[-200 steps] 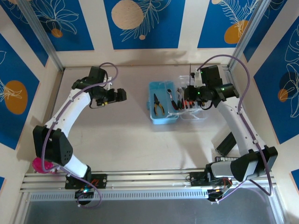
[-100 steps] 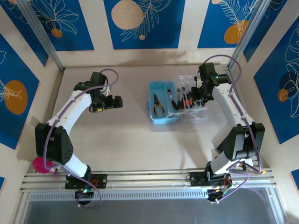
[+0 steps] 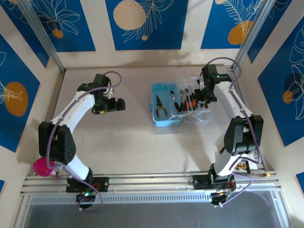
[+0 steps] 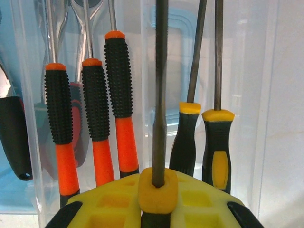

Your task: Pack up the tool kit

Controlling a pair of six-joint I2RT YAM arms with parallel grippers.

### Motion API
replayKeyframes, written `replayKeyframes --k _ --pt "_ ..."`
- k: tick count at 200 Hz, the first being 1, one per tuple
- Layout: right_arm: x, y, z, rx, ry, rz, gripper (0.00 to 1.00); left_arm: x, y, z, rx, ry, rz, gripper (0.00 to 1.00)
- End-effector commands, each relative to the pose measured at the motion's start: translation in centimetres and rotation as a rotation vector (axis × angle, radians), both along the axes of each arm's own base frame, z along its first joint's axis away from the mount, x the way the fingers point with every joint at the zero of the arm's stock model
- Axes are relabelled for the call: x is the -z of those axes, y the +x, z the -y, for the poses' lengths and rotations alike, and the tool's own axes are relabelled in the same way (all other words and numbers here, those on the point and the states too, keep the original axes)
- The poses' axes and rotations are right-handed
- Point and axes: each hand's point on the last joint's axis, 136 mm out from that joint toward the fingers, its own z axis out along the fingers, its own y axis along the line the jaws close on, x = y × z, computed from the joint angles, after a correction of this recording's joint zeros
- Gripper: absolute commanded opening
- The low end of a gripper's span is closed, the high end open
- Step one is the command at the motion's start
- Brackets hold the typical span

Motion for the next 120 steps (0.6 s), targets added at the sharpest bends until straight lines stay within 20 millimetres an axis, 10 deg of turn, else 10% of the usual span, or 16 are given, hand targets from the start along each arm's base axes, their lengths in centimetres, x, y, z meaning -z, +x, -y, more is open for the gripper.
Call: replayKeyframes --k 1,120 --pt "-0.62 1.1 -0.54 -0.026 0.027 0.027 0.03 0.57 0.0 0.06 0.001 -0.017 -0.016 1.0" --pt "0.23 1.88 -0.13 -0.033 0.001 0.007 0.18 1.19 0.38 0.87 0.013 -0.052 -0.039 1.0"
